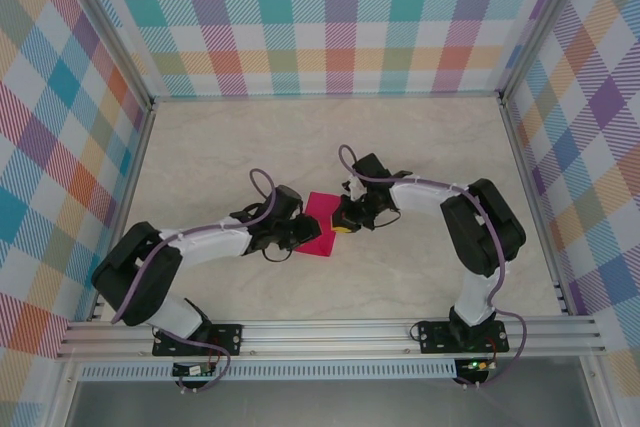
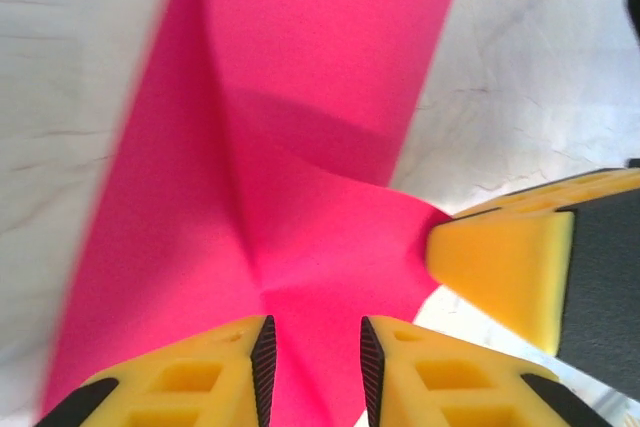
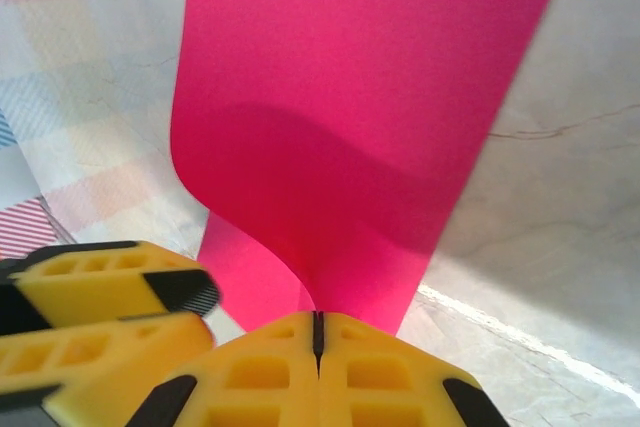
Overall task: Fold a paper plane with a square sheet of paper (pick it up from the middle)
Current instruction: Fold the triangle a second time at the center of the table.
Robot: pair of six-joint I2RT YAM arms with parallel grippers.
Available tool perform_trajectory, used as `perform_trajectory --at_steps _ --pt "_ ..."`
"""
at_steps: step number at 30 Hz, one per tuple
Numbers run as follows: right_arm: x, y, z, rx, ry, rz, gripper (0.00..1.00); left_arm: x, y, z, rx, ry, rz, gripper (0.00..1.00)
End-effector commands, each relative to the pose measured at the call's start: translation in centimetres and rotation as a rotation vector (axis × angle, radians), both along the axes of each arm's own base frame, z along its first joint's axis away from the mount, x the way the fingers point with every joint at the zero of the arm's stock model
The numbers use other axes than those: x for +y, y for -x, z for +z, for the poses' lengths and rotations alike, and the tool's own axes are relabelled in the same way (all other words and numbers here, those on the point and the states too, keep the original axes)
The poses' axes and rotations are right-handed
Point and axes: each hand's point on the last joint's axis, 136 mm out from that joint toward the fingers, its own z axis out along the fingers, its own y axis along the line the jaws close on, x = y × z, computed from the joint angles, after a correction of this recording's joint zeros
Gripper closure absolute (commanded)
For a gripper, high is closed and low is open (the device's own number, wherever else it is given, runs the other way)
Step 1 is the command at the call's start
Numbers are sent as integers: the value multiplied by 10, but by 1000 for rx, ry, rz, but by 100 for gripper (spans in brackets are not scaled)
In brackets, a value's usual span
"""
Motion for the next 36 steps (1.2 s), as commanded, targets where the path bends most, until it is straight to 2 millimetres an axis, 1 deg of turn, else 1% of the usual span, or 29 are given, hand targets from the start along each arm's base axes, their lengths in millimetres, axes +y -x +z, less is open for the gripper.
perform_trajectory --at_steps 1,2,7,11,13,15,18,21,24,27,28,29,32,36 --pt "8 3 21 -106 34 87 100 48 11 -6 40 -171 79 72" --pt "10 5 23 -130 60 105 100 53 15 -7 44 -172 87 73" --pt "18 12 33 -214 153 187 100 67 22 -13 67 -166 127 73" --pt "28 16 43 -283 217 246 100 70 23 -13 69 -159 142 73" --pt "34 19 44 -298 238 277 100 73 23 -14 69 -166 149 73" --pt "40 24 41 -309 256 318 100 78 25 -15 75 -182 168 73" --pt "51 33 28 -288 265 361 100 89 27 -18 79 -199 208 73" --pt "59 37 15 -254 248 370 100 93 28 -17 72 -187 221 73" --pt "64 36 9 -241 234 363 100 90 28 -13 60 -170 207 73" --pt "63 31 8 -247 242 342 100 83 25 -7 42 -136 183 73" --pt "61 29 8 -250 245 328 100 80 24 -6 38 -124 169 73" --pt "58 27 9 -252 247 313 100 73 20 0 14 -92 154 73" --pt "48 21 7 -243 256 272 100 60 14 10 -20 -42 111 73" --pt "37 15 3 -243 279 257 100 45 9 21 -55 25 68 73"
